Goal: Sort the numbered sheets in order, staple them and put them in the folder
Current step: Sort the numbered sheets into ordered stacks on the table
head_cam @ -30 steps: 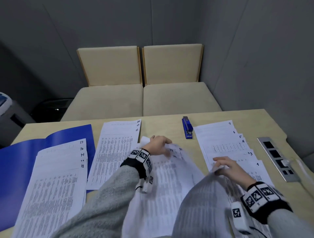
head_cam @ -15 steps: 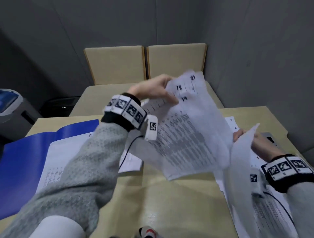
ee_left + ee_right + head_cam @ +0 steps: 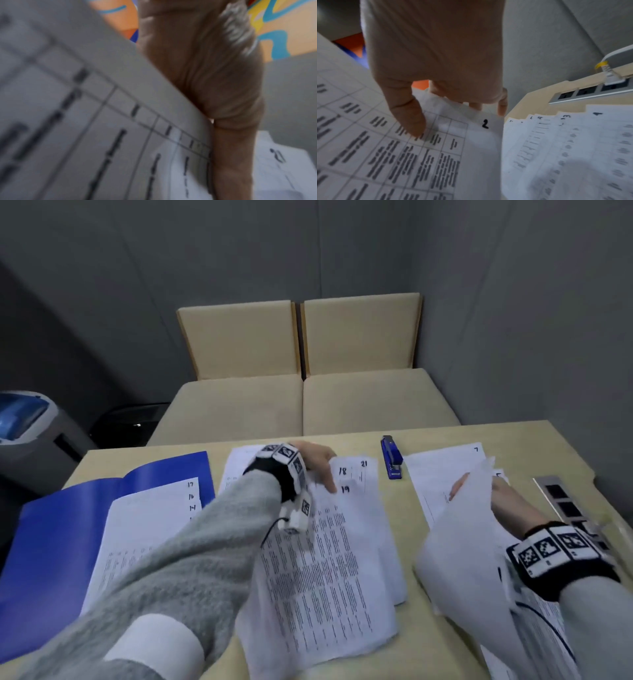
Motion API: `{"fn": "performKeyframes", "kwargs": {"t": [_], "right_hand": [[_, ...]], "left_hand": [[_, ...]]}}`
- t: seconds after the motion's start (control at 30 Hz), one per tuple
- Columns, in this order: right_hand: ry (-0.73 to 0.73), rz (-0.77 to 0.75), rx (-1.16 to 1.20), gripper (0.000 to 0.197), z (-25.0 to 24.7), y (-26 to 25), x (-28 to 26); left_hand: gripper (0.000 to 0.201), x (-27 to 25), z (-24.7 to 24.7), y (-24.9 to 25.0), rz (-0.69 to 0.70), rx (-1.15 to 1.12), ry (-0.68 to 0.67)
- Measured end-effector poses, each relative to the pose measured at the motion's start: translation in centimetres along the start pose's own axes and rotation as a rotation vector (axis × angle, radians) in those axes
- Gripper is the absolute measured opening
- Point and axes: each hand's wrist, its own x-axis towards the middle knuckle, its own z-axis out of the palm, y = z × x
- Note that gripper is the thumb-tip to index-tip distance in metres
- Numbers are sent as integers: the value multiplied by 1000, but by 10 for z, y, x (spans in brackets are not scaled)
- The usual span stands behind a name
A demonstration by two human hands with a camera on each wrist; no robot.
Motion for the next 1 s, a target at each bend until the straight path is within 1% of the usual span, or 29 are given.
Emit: {"fn": "performKeyframes", "kwargs": {"t": [0.07, 0.13, 0.2, 0.23, 0.27, 0.3, 0.37, 0.4, 0.43, 0.47, 0.5, 0.53, 0.57, 0.63, 0.7, 0.73, 0.8, 0.87, 0.93, 1.0], "right_hand": [[-62, 24, -61, 13, 11, -2, 11], [-140, 39, -158, 7, 34, -3, 24], [-234, 71, -404, 4, 60, 3, 40], [-280, 84, -535, 4, 75, 3, 44], [-311, 90, -647, 8, 89, 2, 47], [-338, 91, -727, 12, 104, 3, 49], [-377, 89, -779, 18, 130, 1, 51], [-392, 79, -784, 22, 140, 1, 52], [-406, 68, -779, 29, 147, 3, 55], [-402, 51, -752, 40, 151, 4, 57], [-374, 46, -700, 49, 151, 6, 60], [-305, 39, -630, 53, 147, 11, 64], [-199, 30, -544, 51, 141, 13, 65], [4, 92, -304, 33, 122, 31, 68], [160, 234, -80, 21, 105, 55, 64], [208, 313, -41, 17, 101, 68, 60], [228, 469, -2, 16, 105, 97, 51], [174, 576, 69, 15, 120, 114, 37], [158, 580, 128, 12, 139, 119, 27], [142, 494, 130, 18, 151, 112, 22]], "left_hand": [[37, 34, 22, -16, -59, 40, 48], [47, 56, 41, -21, -51, 125, 129], [52, 68, 54, -21, 11, 275, 274], [56, 69, 57, -23, 41, 316, 364], [59, 64, 57, -25, 63, 318, 465], [58, 61, 58, -33, 89, 262, 571], [40, 52, 61, -51, 109, 33, 708], [32, 47, 66, -62, 85, -69, 706], [30, 42, 74, -73, 49, -126, 679], [31, 38, 85, -84, 5, -153, 640], [31, 35, 98, -97, -28, -164, 620], [29, 32, 110, -108, -53, -166, 614], [26, 31, 123, -121, -64, -167, 625], [24, 30, 143, -139, -80, -159, 651], [28, 29, 159, -148, -96, -147, 653], [32, 28, 165, -150, -103, -150, 651], [40, 31, 173, -151, -132, -191, 656], [47, 34, 178, -147, -189, -299, 655], [48, 38, 178, -140, -250, -439, 630], [47, 41, 178, -132, -283, -518, 604]]}}
